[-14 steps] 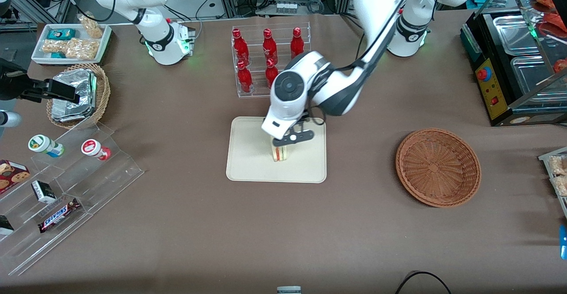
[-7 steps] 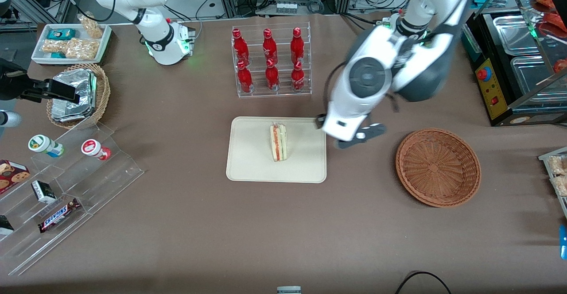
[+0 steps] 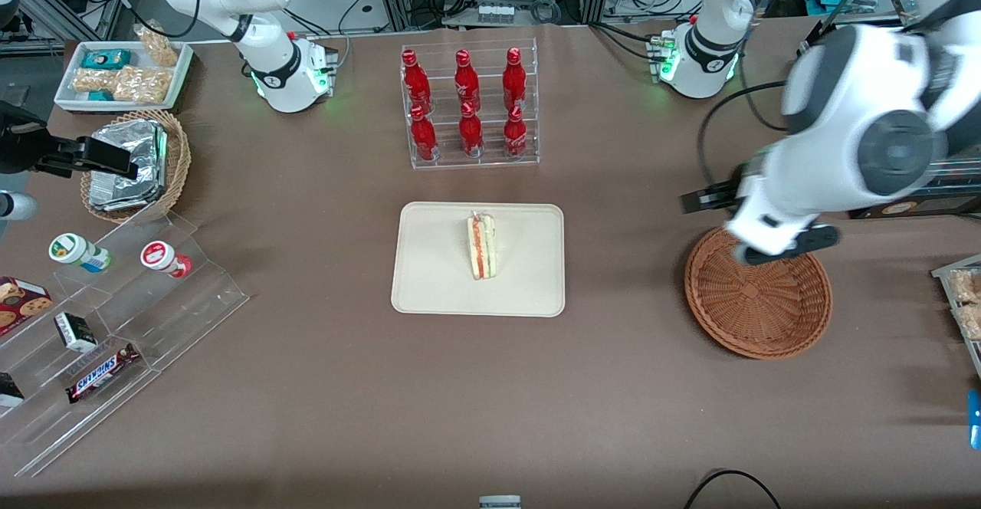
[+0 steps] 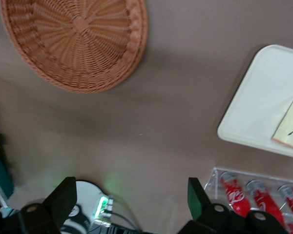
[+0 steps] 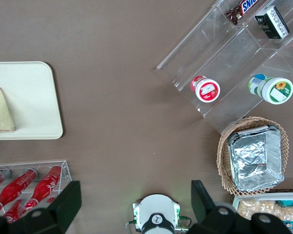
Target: Place sandwich from basket to tray
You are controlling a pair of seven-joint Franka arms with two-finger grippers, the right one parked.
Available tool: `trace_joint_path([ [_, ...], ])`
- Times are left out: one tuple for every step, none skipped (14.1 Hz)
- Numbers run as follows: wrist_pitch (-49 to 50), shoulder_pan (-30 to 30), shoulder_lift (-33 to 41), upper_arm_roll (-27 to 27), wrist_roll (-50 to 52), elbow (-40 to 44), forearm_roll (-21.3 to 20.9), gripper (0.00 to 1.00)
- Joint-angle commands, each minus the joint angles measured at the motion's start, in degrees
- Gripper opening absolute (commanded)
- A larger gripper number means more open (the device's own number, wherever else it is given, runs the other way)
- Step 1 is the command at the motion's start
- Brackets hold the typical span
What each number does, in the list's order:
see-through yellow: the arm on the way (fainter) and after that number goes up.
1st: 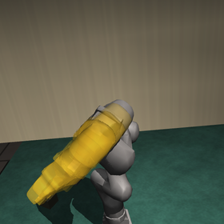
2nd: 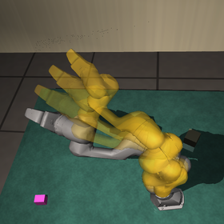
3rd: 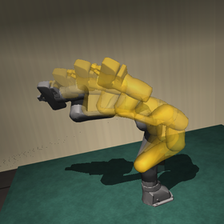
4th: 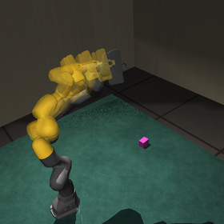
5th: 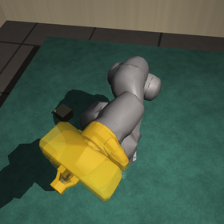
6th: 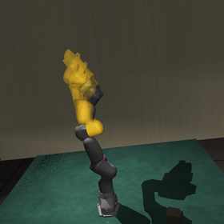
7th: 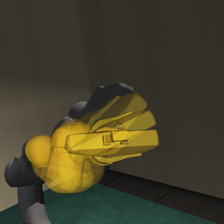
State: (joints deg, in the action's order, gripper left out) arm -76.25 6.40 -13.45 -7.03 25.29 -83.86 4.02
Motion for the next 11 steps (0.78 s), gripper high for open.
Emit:
trace_joint_path([
  [3.9,-5.1,3.2,-0.6,-6.0,-1.1,-0.2,1.0],
  [4.7,-6.2,3.7,-0.6,-6.7,-1.0,-0.2,1.0],
  [5.7,-6.9,4.0,-0.6,-6.8,-1.0,-0.1,1.0],
  [6.5,-7.3,4.1,-0.6,-6.7,-0.5,-0.2,1.0],
  [6.7,-7.2,3.8,-0.6,-6.7,1.3,-0.2,1.0],
  [6.4,-7.2,3.2,-0.7,-6.3,3.4,0.0,1.0],
  [5.9,-7.1,1.9,-0.7,-5.9,4.4,0.0,1.0],
  [5.1,-7.2,1.3,-0.7,-4.8,4.7,0.1,1.0],
  [3.4,-7.3,1.4,-0.7,-5.2,4.4,0.0,1.0],
  [2.8,-7.3,1.9,-0.7,-5.2,4.0,0.0,1.0],
  [4.0,-7.3,2.8,-0.6,-4.6,3.9,-0.2,1.0],
])
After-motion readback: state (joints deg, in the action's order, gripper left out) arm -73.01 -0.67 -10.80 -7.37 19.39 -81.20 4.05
